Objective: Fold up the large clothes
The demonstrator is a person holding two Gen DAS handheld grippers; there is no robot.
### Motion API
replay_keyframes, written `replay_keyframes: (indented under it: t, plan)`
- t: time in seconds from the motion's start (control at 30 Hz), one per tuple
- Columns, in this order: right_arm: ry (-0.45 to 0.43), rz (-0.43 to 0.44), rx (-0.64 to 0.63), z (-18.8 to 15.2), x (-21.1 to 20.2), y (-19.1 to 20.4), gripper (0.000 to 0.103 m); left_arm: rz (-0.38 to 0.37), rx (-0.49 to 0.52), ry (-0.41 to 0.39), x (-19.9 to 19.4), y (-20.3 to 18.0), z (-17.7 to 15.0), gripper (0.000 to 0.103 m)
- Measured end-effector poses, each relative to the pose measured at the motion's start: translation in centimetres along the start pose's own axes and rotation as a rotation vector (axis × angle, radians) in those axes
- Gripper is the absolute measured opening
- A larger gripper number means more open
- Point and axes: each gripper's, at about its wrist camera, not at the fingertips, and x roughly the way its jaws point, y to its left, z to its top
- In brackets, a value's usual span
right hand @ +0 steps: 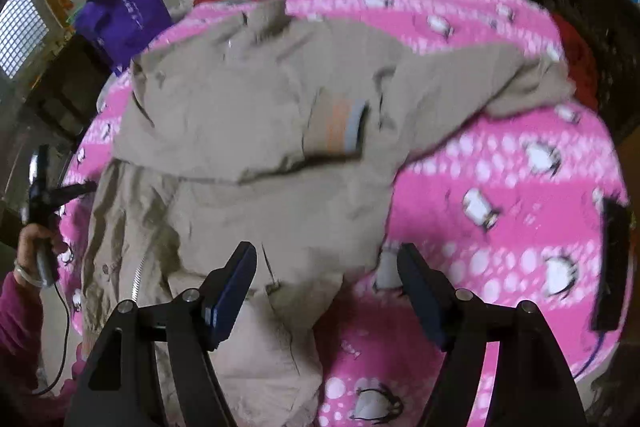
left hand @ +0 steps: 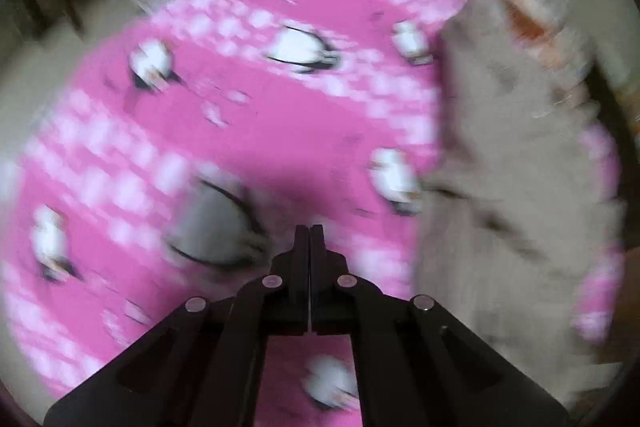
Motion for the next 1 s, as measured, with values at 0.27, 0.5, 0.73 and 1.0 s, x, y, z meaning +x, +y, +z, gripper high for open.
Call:
replay_keyframes:
  t: [0.27, 0.5, 0.73, 1.0]
  plan:
    - [0.068, 0.053, -0.045, -3.4, 1.7, 1.9, 0.075, -0.016, 0.171, 0.001, -4.3, -3.1, -3.9, 0.072]
    - [0.079, 0.124, 0.045, -7.3, 2.7, 0.2, 0.075, -0.079, 0.246, 0.165, -2.0, -6.7, -9.0, 0.082]
    - [0.07, 0.195, 0.025, -8.8, 1.5, 0.2, 0.002, 0.047, 0.437, 0.195, -0.9, -7.9, -12.2, 0.038]
    - [0.188, 0.102, 0.036, -9.9, 2.3, -1.5, 0.014, 0.049, 0.422, 0.127, -3.4, -7.4, -10.4, 0.044]
